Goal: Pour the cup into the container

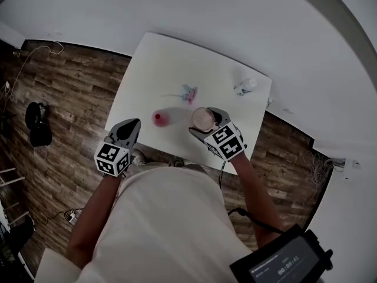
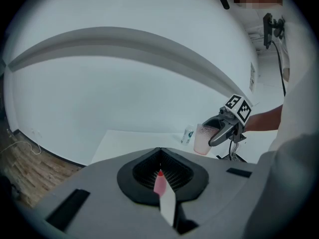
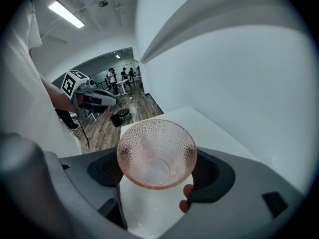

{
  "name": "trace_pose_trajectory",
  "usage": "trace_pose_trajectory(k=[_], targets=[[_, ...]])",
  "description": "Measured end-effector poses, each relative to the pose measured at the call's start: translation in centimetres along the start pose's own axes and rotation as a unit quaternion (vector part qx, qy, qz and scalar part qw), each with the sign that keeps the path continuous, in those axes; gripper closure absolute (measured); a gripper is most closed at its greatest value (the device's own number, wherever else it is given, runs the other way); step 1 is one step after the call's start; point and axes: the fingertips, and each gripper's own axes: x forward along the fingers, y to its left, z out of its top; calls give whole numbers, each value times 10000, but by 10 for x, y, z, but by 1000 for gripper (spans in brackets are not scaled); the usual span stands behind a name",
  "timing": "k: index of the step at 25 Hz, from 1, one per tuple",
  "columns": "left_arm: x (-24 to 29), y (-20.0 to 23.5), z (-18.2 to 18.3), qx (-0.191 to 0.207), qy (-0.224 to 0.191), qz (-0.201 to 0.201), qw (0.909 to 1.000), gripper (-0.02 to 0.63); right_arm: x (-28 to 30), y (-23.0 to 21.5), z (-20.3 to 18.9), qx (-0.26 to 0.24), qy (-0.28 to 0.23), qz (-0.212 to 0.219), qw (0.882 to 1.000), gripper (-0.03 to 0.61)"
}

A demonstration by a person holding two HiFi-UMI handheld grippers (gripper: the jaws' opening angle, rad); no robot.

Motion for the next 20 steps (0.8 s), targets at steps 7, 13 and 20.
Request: trace_pose_trajectory(k=[7,13,20], targets=[[10,-12,-13,53,69,241,9997,603,8,4,-34,-83,33,13,10000,193],[18,-21,-23,67,124,367,9992,603,20,11,-58,-200,180,73,9996,193],[24,-27,-27,104,182,347,9992,603,43,19,-74,-698,242,-57,9973,193]])
